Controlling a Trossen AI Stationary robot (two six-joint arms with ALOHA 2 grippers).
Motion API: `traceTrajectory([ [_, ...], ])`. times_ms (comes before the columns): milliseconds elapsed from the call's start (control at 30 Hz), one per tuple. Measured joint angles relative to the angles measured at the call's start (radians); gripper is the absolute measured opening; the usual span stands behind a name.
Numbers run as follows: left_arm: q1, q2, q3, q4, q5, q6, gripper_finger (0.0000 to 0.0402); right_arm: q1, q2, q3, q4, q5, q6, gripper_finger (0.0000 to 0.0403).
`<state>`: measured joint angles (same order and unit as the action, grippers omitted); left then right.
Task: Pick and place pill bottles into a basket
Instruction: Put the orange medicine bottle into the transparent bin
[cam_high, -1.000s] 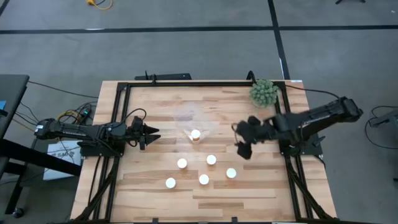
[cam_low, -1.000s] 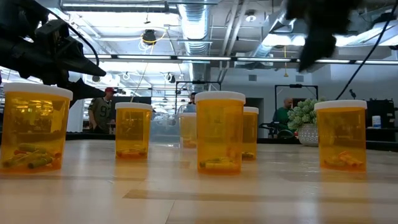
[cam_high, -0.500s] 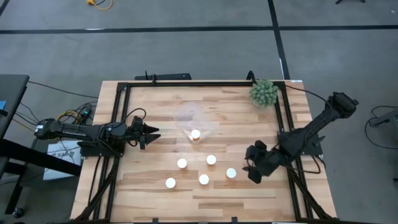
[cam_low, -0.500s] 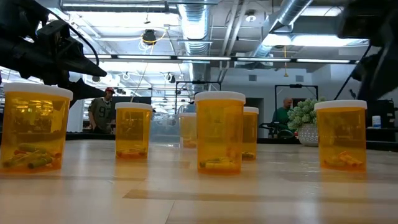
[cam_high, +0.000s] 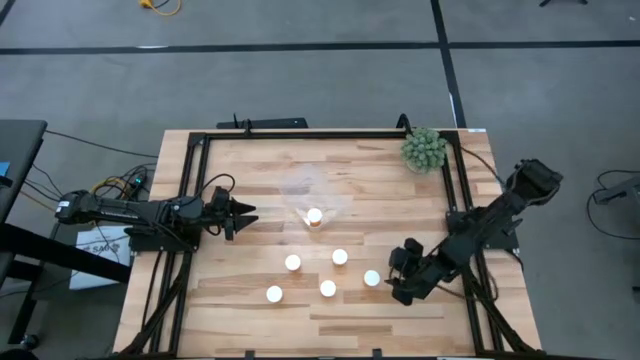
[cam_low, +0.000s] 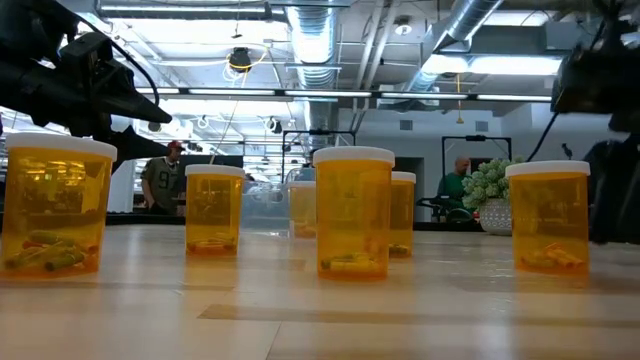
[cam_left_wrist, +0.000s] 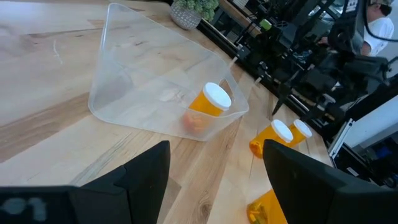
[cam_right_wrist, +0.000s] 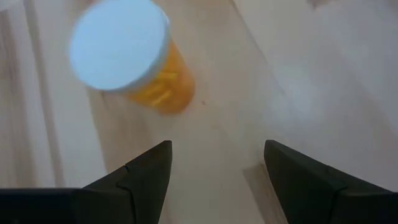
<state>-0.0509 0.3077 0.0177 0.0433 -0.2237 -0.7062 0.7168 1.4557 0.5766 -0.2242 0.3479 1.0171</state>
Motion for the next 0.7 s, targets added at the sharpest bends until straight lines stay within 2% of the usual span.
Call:
traceTrajectory([
  [133, 0.0, 0.0, 0.0, 0.0, 0.0, 0.0, 0.0247, -0.015, 0.08, 0.002, 0.093, -0.057, 0.008, 0.025],
  [300, 0.0, 0.0, 0.0, 0.0, 0.001, -0.001, 0.0247, -0.022, 0.137, 0.049, 0.085, -0.067, 0.059, 0.0251],
  [700, 0.0, 0.0, 0.0, 0.0, 0.002, -0.001, 0.0247, -0.031, 0.153, 0.094, 0.041, -0.064, 0.049, 0.0251],
])
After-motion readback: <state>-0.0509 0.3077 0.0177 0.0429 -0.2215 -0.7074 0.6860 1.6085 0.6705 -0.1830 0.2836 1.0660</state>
